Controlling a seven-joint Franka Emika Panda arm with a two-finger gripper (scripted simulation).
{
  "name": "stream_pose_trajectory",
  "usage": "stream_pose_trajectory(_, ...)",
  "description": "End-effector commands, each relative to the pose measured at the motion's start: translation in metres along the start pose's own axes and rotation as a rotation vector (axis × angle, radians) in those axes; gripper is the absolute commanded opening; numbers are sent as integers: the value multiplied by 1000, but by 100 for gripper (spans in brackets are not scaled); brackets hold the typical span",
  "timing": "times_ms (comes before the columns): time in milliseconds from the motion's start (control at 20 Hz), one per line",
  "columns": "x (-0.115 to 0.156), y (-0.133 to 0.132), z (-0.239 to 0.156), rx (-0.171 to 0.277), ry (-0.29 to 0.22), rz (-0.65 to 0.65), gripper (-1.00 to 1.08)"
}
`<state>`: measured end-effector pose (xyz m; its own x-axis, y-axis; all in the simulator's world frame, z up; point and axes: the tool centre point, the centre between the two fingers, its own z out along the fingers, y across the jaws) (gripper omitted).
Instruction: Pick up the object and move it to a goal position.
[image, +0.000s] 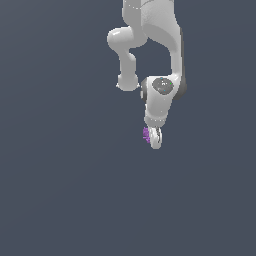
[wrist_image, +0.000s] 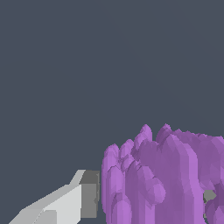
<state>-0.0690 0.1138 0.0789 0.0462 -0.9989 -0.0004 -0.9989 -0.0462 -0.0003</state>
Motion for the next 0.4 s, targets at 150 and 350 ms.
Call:
stream_pose_trajectory(150,-22,3,-6,0,0,2,-100)
stream_pose_trajectory(350,-26,3,-7,0,0,2,-100)
